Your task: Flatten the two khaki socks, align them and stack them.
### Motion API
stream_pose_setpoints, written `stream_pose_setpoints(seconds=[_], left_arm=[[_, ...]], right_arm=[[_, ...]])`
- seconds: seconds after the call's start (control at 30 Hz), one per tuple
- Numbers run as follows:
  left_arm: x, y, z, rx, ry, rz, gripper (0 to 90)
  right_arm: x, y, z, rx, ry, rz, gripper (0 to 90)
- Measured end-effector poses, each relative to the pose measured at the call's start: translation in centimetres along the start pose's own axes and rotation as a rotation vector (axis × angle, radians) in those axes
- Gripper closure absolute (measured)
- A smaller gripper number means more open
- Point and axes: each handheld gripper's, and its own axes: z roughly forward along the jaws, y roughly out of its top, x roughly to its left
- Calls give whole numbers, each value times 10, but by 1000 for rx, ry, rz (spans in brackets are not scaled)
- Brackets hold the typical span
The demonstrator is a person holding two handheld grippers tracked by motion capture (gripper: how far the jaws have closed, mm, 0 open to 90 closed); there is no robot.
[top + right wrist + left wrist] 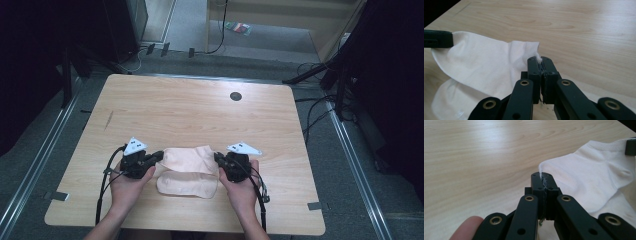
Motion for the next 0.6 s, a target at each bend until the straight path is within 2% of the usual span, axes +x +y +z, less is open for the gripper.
stream_pose_setpoints(seconds=[0.13, 0.17, 0.33, 0.47, 0.57, 0.6], left_arm=[[-6, -17, -15, -10, -5, -4, 900], [-6, -25, -21, -12, -7, -22, 900], [-6, -41, -28, -11, -13, -39, 900], [-10, -51, -31, -3, -12, -21, 900], [-13, -56, -26, 9, 2, 16, 900], [-13, -56, -26, 9, 2, 16, 900]], right_arm=[[8, -7, -10, 3, 22, -4, 881], [12, -13, -15, 5, 33, -9, 881], [18, -29, -20, 27, 47, -16, 881], [19, -37, -22, 32, 50, -14, 882], [19, -43, -23, 27, 39, -30, 881], [19, -44, -23, 25, 38, -32, 881]])
